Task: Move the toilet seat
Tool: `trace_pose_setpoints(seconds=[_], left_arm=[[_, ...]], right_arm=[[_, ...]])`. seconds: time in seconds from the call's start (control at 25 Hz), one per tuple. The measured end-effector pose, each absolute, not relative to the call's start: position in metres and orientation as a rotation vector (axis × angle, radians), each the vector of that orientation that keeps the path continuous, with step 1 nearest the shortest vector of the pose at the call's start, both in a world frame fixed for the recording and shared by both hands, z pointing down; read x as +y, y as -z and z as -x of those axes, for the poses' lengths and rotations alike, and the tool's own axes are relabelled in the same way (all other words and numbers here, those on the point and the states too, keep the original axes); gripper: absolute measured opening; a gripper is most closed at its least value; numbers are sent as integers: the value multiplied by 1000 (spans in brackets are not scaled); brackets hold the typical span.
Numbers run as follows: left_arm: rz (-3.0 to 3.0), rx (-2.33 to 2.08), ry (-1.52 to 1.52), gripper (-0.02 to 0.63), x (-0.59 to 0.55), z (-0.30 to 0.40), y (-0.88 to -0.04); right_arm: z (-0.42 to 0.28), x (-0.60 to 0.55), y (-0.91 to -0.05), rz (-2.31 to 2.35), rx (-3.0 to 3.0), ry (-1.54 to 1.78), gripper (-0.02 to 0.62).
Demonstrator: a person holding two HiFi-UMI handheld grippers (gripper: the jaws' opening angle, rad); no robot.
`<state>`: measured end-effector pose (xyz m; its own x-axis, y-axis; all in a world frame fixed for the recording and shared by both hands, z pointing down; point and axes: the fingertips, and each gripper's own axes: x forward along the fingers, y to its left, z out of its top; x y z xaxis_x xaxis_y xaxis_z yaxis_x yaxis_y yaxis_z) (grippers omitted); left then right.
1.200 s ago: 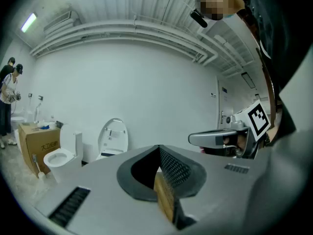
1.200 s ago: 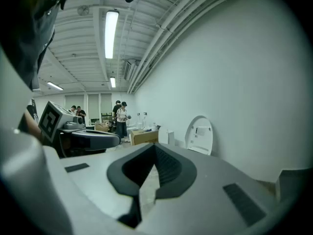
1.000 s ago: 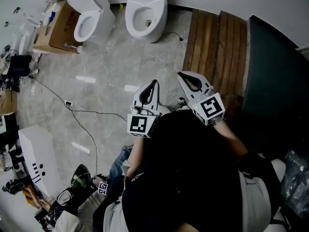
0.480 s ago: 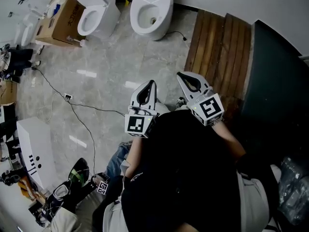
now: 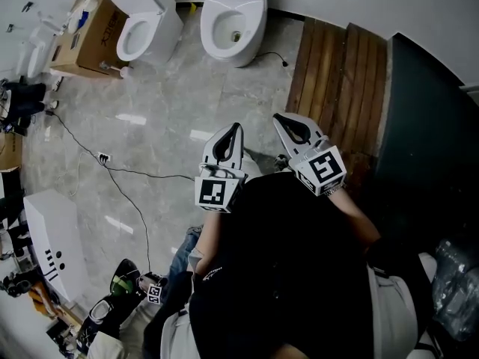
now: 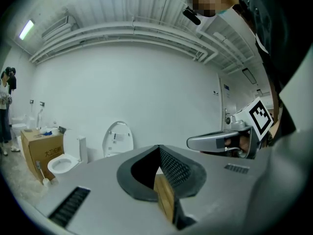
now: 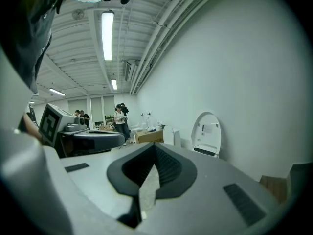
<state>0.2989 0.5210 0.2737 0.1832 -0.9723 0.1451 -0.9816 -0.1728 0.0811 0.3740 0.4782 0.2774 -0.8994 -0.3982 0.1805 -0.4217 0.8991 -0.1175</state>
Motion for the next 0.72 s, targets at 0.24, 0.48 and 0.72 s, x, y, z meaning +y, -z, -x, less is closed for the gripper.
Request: trace_pose_setpoints(seconds=[0.24, 0.48, 0.72], left_arm=[[-2286, -1898, -78, 6, 496, -246, -275], [-2327, -1867, -66, 6, 465, -193, -271], [-2356, -1840, -76, 6, 442, -129, -269]], right_arm=[[-328, 460, -279, -653, -2884, -256, 14], [-267, 437, -283, -678, -2836, -242, 14], [-212, 406, -287, -778, -2798, -310, 14]])
